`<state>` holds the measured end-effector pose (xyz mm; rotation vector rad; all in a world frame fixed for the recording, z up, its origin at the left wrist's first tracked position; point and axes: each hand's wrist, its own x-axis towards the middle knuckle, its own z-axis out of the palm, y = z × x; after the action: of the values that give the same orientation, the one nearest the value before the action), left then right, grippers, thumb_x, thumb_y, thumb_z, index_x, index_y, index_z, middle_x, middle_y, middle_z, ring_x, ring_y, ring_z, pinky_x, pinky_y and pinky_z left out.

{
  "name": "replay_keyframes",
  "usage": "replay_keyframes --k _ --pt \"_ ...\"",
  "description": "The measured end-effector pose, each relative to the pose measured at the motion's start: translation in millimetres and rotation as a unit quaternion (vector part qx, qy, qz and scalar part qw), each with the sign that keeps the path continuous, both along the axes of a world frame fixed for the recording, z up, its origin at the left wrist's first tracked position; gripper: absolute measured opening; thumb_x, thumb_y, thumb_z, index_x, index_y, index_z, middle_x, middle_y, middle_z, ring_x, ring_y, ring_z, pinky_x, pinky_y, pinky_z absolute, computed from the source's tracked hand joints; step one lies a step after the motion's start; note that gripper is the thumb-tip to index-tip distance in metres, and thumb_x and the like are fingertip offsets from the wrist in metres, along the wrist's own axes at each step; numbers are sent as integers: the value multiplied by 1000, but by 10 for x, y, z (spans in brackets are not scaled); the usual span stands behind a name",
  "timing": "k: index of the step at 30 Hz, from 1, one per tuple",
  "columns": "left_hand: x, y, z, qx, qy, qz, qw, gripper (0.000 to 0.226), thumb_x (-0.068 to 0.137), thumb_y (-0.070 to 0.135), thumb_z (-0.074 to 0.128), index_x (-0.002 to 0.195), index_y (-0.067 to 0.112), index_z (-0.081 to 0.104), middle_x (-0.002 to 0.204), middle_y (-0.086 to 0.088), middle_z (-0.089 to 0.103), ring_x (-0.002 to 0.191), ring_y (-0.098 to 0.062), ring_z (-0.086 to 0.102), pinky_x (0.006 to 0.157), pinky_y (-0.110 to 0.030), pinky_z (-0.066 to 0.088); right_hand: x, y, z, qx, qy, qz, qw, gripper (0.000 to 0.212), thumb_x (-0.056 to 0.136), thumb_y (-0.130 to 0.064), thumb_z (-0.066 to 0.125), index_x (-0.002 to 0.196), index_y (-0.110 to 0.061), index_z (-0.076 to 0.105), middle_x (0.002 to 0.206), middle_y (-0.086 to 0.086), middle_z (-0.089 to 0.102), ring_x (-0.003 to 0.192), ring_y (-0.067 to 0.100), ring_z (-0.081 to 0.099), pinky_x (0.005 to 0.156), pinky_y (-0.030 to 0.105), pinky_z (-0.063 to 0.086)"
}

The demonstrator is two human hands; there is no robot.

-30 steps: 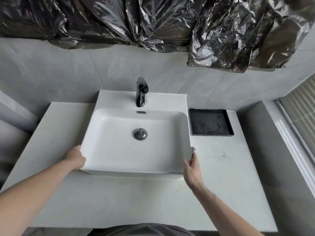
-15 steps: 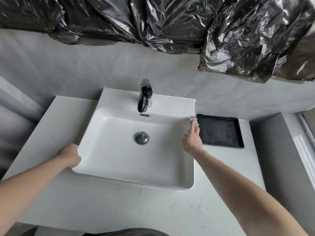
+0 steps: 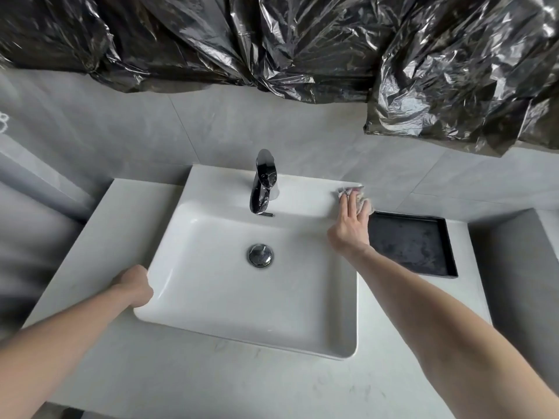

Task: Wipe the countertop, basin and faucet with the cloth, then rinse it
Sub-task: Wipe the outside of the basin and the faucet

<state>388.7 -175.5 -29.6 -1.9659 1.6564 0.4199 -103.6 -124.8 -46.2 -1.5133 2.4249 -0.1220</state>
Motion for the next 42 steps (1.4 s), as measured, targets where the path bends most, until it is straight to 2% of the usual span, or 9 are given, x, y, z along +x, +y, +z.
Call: replay_keyframes --k 3,8,13,18,24,31,34,38,42 --pt "0 8 24 -2 1 6 1000 14 78 15 57 91 13 64 86 -2 64 80 -25 63 64 -26 46 205 -83 44 9 6 77 997 94 81 -15 41 164 -11 -4 171 10 -12 156 34 -19 127 51 -9" --pt "-16 53 44 -11 14 14 1000 21 81 14 57 102 13 63 108 -7 69 95 -27 67 70 -26 47 885 -398 169 22 -28 214 976 91 85 -17 42 164 -13 -1 171 8 -15 156 30 -21 127 48 -11" --pt "-12 137 57 -27 34 17 999 14 83 12 54 96 16 58 106 -5 66 84 -25 57 71 -26 46 748 -414 118 31 -4 214 976 91 85 -18 42 165 -17 -4 171 4 -17 157 26 -21 128 48 -7" --pt "31 190 103 -30 69 22 997 16 80 11 49 92 19 54 94 0 61 86 -26 61 71 -28 50 183 -389 163 22 -16 108 994 84 92 -25 40 165 -16 -1 172 2 -12 158 24 -17 128 47 -8" --pt "21 223 122 -38 88 20 995 25 82 10 48 104 17 57 108 -3 65 89 -26 59 76 -28 51 288 -494 179 44 -45 15 998 86 89 -25 40 165 -17 1 172 3 -11 158 29 -16 127 49 -10" --pt "32 202 140 -33 109 31 993 24 80 9 49 100 17 59 104 -2 66 91 -28 61 75 -27 50 749 -758 71 2 -16 152 988 74 92 -19 31 164 -15 12 173 6 2 158 32 -8 127 50 -8" --pt "65 197 155 -28 119 29 992 22 78 10 48 96 19 58 100 0 67 90 -26 63 73 -27 52 775 -574 -43 -32 0 198 980 84 83 -7 39 163 -13 16 172 7 8 159 29 -2 129 46 -1" --pt "99 187 172 -19 135 30 990 23 77 10 48 95 18 59 97 1 67 90 -26 64 75 -28 54 927 -260 -79 -101 -12 165 981 96 68 11 50 160 -9 30 169 9 25 158 28 13 130 41 9" --pt "103 175 180 -20 141 19 990 26 77 11 50 99 17 62 103 -1 70 96 -28 66 77 -28 54 1357 -220 -127 -137 -59 136 979 99 64 18 45 158 -11 35 167 11 29 158 28 15 129 39 15"
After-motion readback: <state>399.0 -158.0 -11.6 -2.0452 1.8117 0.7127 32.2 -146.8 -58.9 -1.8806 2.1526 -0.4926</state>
